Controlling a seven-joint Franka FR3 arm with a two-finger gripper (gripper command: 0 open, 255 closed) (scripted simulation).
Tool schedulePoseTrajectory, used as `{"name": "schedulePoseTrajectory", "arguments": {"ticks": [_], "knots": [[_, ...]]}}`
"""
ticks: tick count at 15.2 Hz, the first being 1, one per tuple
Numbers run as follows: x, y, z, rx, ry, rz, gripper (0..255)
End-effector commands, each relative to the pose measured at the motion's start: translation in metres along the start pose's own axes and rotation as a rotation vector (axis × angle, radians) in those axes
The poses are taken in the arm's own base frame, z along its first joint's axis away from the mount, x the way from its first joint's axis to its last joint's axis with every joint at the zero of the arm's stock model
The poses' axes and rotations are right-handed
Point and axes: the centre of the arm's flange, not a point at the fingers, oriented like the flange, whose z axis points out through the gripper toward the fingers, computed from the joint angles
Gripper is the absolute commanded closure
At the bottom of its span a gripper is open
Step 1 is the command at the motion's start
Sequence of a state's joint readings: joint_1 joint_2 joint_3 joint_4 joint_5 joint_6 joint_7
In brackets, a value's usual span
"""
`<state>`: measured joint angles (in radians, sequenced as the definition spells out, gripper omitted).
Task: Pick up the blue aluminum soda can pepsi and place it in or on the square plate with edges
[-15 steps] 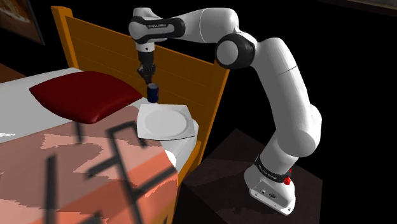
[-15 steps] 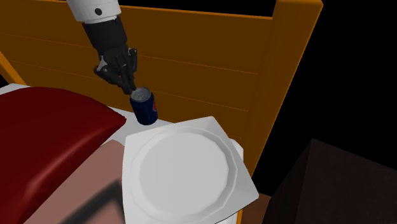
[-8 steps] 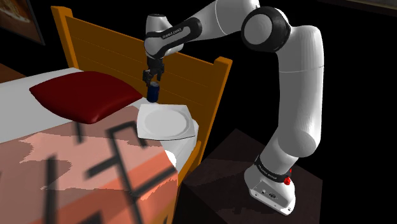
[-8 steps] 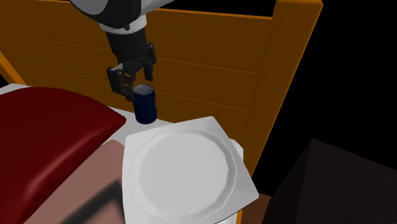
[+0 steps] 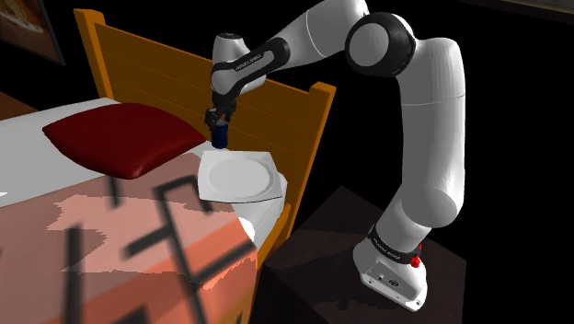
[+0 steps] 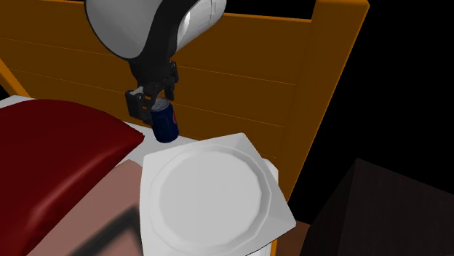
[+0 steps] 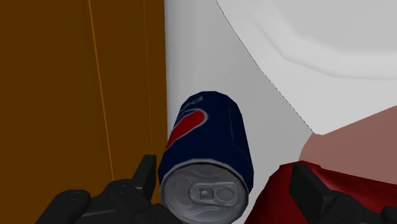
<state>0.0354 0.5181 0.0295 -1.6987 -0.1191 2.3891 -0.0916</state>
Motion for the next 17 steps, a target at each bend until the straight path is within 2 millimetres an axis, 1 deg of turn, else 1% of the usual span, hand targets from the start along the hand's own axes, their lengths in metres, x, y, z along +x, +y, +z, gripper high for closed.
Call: {"name": "schedulePoseTrajectory", "arguments": {"ticks": [1,6,7,15,16,17], "knots": [[-0.002,0.0044,0.005,-0.002,-0.006,0.006,0],[-0.002,0.0044,0.005,-0.002,-0.006,0.006,0],[-0.0011,0.0052,0.0054,-0.002,-0.006,0.006,255],[0.0019,0.006,0.0053,-0.002,-0.006,0.006,255],[-0.002,0.0044,0.005,-0.002,-0.006,0.006,255],[-0.0012,0.0049,-0.0002,-0.002,-0.006,0.006,255]]}}
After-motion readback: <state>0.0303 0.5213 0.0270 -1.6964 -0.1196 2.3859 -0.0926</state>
